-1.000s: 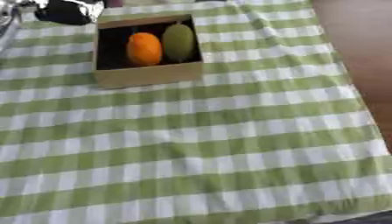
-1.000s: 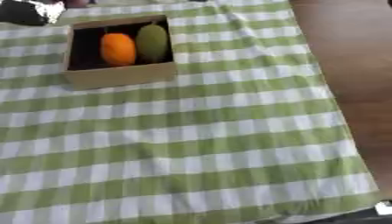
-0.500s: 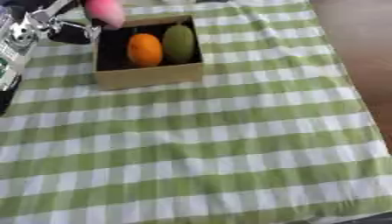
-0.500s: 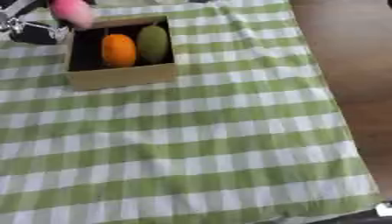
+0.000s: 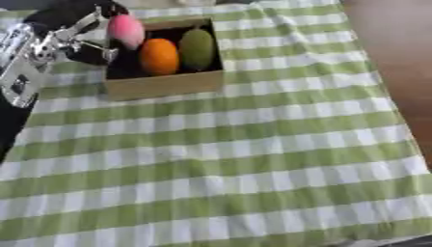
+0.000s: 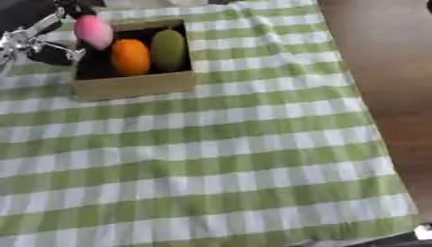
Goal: Pick up objects on the table and place them in the box.
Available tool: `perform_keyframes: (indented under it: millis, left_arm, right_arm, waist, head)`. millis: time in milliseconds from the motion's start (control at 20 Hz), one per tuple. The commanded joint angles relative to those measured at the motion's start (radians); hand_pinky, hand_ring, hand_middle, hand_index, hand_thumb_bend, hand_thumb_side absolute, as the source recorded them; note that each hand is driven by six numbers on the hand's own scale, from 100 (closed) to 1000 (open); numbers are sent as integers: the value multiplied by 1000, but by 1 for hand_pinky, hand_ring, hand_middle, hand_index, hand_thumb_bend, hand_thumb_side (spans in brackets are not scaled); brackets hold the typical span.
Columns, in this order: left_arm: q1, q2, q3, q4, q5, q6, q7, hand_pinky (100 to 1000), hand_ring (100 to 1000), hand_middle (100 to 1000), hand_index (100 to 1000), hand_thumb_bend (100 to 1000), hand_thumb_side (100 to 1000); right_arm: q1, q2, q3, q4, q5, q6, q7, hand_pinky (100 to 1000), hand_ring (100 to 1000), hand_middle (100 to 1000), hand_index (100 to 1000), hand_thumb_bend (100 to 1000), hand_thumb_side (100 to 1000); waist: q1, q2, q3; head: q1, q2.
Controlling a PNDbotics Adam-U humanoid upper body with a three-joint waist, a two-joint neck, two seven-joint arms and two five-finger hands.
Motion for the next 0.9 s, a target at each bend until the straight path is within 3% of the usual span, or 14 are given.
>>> perform_keyframes:
  millis: [50, 200, 300, 350, 400, 450, 500, 550, 600, 650, 700, 750, 900]
  left_arm:
    - [-27, 15, 18, -3, -71, 28, -15, 911, 887, 814, 936, 531, 174]
    - [-27, 11, 25, -1, -108, 45, -32, 931, 921, 836, 963, 589, 354]
    - [-26, 12, 27, -6, -111, 45, -45, 931, 934, 842, 969, 582, 408]
    - [-26, 12, 27, -14, -105, 43, -49, 917, 927, 835, 964, 521, 395]
    - [-25, 13, 28, -23, -95, 41, -52, 914, 924, 834, 961, 454, 479]
    - [-25, 15, 30, -39, -80, 40, -51, 907, 918, 825, 955, 385, 323]
    - [-24, 19, 31, -61, -59, 43, -47, 899, 913, 821, 951, 178, 457]
    - [-21, 24, 36, -98, -23, 47, -37, 889, 903, 813, 944, 100, 210]
    - [-16, 31, 42, -147, 26, 57, -22, 866, 886, 798, 928, 100, 578]
    - [-9, 42, 49, -213, 91, 68, -1, 852, 877, 793, 920, 100, 345]
    - [2, 56, 52, -278, 157, 86, 15, 849, 875, 792, 919, 100, 357]
    - [13, 68, 63, -359, 242, 105, 40, 812, 843, 766, 904, 100, 466]
    - [63, 114, 94, -584, 515, 169, 121, 770, 806, 728, 889, 100, 574]
  right_arm:
    - [-8, -15, -8, -12, 1, 2, 4, 1000, 988, 624, 969, 100, 531]
    - [-6, -13, -8, -12, 1, 4, 5, 1000, 988, 624, 969, 100, 530]
    - [-5, -13, -9, -12, 0, 4, 5, 1000, 988, 624, 969, 100, 530]
    - [-5, -13, -10, -12, 0, 5, 5, 1000, 988, 624, 969, 100, 529]
    - [-5, -13, -10, -12, 0, 5, 4, 1000, 988, 624, 969, 100, 533]
    - [-5, -13, -10, -13, 0, 5, 4, 1000, 988, 624, 969, 100, 529]
    - [-5, -12, -11, -13, -1, 5, 2, 1000, 988, 624, 969, 100, 529]
    - [-6, -13, -11, -15, -2, 5, 0, 1000, 987, 624, 968, 100, 528]
    - [-6, -14, -12, -17, -3, 3, -3, 1000, 986, 625, 967, 100, 526]
    - [-7, -16, -13, -20, -5, 0, -8, 1000, 986, 626, 967, 100, 526]
    - [-8, -18, -14, -23, -7, -2, -14, 1000, 985, 626, 966, 100, 525]
    - [-10, -19, -15, -29, -10, -5, -22, 1000, 983, 628, 965, 100, 524]
    - [-16, -21, -14, -48, -18, -12, -53, 1000, 979, 632, 962, 100, 522]
  waist:
    - [-3, -18, -1]
    - [-3, -18, 0]
    - [-3, -19, 0]
    - [-3, -20, 1]
    - [-3, -20, 1]
    - [-3, -21, 2]
    - [-3, -21, 2]
    - [-4, -21, 2]
    - [-4, -21, 3]
    - [-4, -21, 4]
    - [-4, -20, 5]
    - [-4, -20, 6]
    - [-3, -21, 12]
  head:
    - [0, -8]
    - [-1, -9]
    - [-1, -8]
    - [-2, -8]
    - [-2, -8]
    - [-2, -8]
    - [-2, -8]
    - [-3, -8]
    - [-4, -6]
    - [-4, -4]
    - [-4, -3]
    - [-5, -2]
    - [-6, -1]
